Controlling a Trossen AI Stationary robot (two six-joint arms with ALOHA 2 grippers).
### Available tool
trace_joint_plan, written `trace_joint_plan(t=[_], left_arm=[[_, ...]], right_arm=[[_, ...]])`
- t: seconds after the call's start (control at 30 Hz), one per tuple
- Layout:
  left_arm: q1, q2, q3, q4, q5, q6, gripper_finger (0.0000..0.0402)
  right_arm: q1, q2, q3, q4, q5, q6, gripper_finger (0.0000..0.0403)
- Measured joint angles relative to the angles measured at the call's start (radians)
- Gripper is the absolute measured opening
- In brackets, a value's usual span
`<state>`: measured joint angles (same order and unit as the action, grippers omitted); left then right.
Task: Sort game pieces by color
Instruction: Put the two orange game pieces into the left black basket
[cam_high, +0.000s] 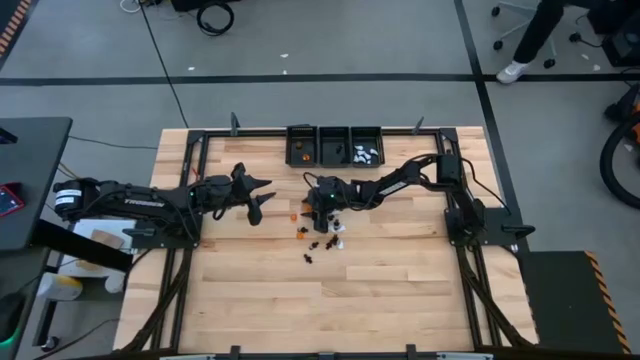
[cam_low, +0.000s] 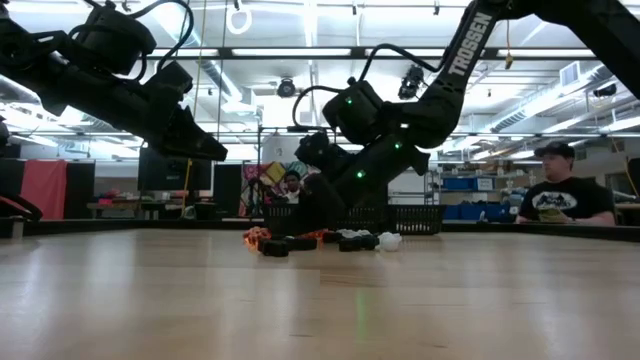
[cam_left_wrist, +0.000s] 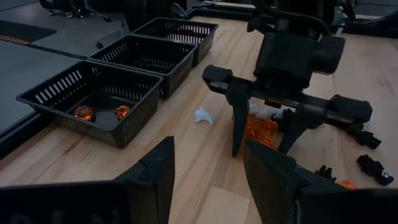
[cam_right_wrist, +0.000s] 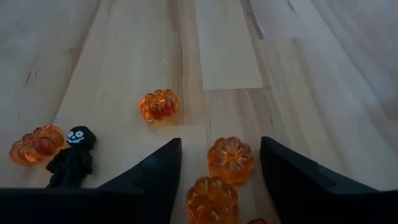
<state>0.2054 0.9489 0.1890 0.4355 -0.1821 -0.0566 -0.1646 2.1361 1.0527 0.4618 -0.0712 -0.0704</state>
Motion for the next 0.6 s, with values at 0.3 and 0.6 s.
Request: trace_joint_plan(t=[0.3, 0.6], left_arm=[[0.000, 0.000, 0.000, 0.000, 0.000, 0.000, 0.0167], [0.000, 0.000, 0.000, 0.000, 0.000, -0.003, 0.0167]], right_arm=[[0.003, 0.001, -0.003, 0.003, -0.008, -0.017, 0.0131], [0.002, -0.048, -0.009, -0.050, 0.020, -0.020, 0.0105]])
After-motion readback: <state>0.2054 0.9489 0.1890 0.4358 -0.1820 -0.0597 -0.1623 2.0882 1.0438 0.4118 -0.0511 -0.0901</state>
